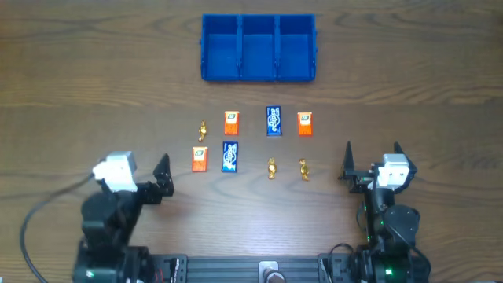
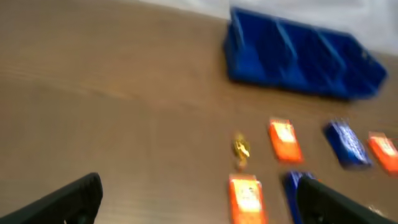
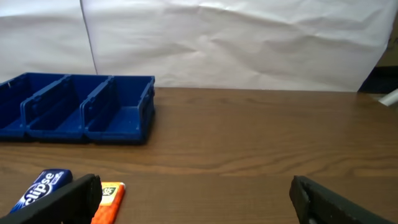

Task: Sort Candies Into Trays

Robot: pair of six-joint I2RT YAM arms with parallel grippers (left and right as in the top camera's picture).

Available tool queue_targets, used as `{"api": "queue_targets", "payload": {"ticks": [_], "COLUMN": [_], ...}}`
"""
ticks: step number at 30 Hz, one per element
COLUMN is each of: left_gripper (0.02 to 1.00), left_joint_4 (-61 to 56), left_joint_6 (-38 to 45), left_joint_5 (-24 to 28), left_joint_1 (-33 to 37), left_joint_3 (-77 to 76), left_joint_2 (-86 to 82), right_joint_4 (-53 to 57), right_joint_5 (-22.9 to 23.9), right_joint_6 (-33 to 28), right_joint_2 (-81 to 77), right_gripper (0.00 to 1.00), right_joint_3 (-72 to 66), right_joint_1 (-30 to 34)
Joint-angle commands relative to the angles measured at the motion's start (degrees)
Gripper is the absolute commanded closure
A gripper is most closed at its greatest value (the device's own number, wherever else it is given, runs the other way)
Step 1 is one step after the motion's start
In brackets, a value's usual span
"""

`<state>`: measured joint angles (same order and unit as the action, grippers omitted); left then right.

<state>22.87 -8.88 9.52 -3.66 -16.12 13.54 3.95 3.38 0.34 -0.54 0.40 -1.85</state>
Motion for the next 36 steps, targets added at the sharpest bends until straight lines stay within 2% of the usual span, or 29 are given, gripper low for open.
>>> {"api": "queue_targets", "payload": {"ticks": [1, 5, 8, 13, 16, 24, 27, 36], "left_gripper": [0.018, 0.018, 0.02, 0.023, 0.02, 0.018, 0.069, 0.08], "left_joint_4": [16.04, 25.09, 25.31, 24.46, 24.26, 19.76, 19.69, 17.4], "left_joint_6": [-0.74, -0.11, -0.55, -7.87, -10.49, -11.39, -12.79, -12.57], "left_joint_5": [8.17, 6.73, 3.63, -2.54, -2.51, -3.65, -5.86, -6.56], "left_joint_1": [-0.52, -4.9, -10.16, -16.48, -16.63, -18.14, -19.02, -19.28], "left_joint_3": [-22.71, -34.82, -39.04, -40.63, -40.63, -40.63, -40.65, -40.65], "left_joint_2": [23.08, 40.76, 50.82, 65.31, 71.97, 81.09, 83.21, 87.54], "right_joint_4": [0.48, 0.48, 0.48, 0.48, 0.48, 0.48, 0.48, 0.48], "right_joint_5": [-0.09, -0.09, -0.09, -0.09, -0.09, -0.09, -0.09, -0.09], "right_joint_6": [-0.83, -0.83, -0.83, -0.83, -0.83, -0.83, -0.83, -0.83], "right_joint_2": [0.37, 0.37, 0.37, 0.37, 0.37, 0.37, 0.37, 0.37], "right_gripper": [0.003, 0.003, 0.003, 0.003, 0.003, 0.003, 0.003, 0.003], "right_joint_3": [0.04, 0.04, 0.04, 0.04, 0.04, 0.04, 0.04, 0.04], "right_joint_1": [-0.35, -0.35, -0.35, -0.35, -0.35, -0.35, -0.35, -0.35]}}
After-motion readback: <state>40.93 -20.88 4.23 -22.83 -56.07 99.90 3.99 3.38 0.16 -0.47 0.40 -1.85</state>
